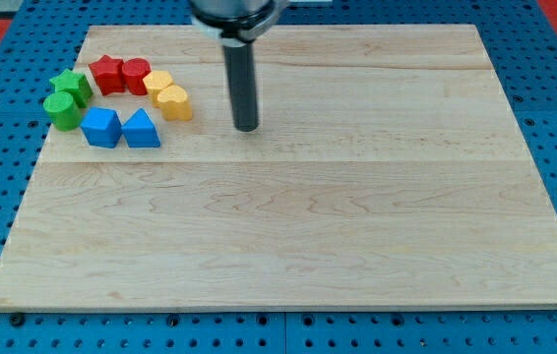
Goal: Nudge the yellow heart down a bit
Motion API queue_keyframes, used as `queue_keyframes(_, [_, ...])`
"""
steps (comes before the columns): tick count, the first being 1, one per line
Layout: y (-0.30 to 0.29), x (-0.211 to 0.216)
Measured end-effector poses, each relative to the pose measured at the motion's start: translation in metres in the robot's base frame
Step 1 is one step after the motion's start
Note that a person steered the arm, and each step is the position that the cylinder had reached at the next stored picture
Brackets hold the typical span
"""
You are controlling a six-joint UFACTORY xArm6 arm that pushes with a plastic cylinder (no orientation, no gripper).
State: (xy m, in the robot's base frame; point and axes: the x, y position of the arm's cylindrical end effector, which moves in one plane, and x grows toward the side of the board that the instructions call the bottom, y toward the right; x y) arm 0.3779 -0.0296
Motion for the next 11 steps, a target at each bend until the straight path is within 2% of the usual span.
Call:
queue_keyframes(1, [0.007,-0.042])
queue_keyframes(2, [-0.028,-0.063])
queue_keyframes(4, [-0.072,-0.043])
queue_keyframes(7, [-0.076,-0.041])
queue_keyframes(10, [-0.118,-0.038])
queue_keyframes(11, [-0.093,-0.04])
